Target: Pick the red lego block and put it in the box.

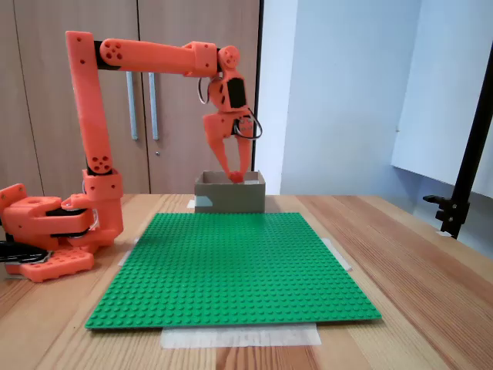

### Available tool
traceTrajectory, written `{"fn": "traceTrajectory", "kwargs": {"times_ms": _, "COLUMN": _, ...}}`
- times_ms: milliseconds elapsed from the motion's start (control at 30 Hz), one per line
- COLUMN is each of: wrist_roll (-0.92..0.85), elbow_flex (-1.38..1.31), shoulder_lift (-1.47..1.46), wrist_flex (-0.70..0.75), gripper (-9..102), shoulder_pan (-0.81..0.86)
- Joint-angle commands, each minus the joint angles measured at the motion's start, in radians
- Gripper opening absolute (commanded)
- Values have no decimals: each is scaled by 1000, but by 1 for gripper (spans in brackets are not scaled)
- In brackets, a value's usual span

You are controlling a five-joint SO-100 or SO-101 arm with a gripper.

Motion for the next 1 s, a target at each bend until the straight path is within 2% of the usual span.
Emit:
{"fn": "traceTrajectory", "kwargs": {"times_ms": 0, "wrist_roll": 17, "elbow_flex": -63, "shoulder_lift": 54, "wrist_flex": 14, "gripper": -1, "shoulder_pan": -58}}
{"fn": "traceTrajectory", "kwargs": {"times_ms": 300, "wrist_roll": 44, "elbow_flex": -84, "shoulder_lift": 54, "wrist_flex": 5, "gripper": -1, "shoulder_pan": -195}}
{"fn": "traceTrajectory", "kwargs": {"times_ms": 833, "wrist_roll": -46, "elbow_flex": -91, "shoulder_lift": 17, "wrist_flex": -104, "gripper": -1, "shoulder_pan": -222}}
{"fn": "traceTrajectory", "kwargs": {"times_ms": 967, "wrist_roll": -55, "elbow_flex": -158, "shoulder_lift": -54, "wrist_flex": -77, "gripper": -1, "shoulder_pan": -239}}
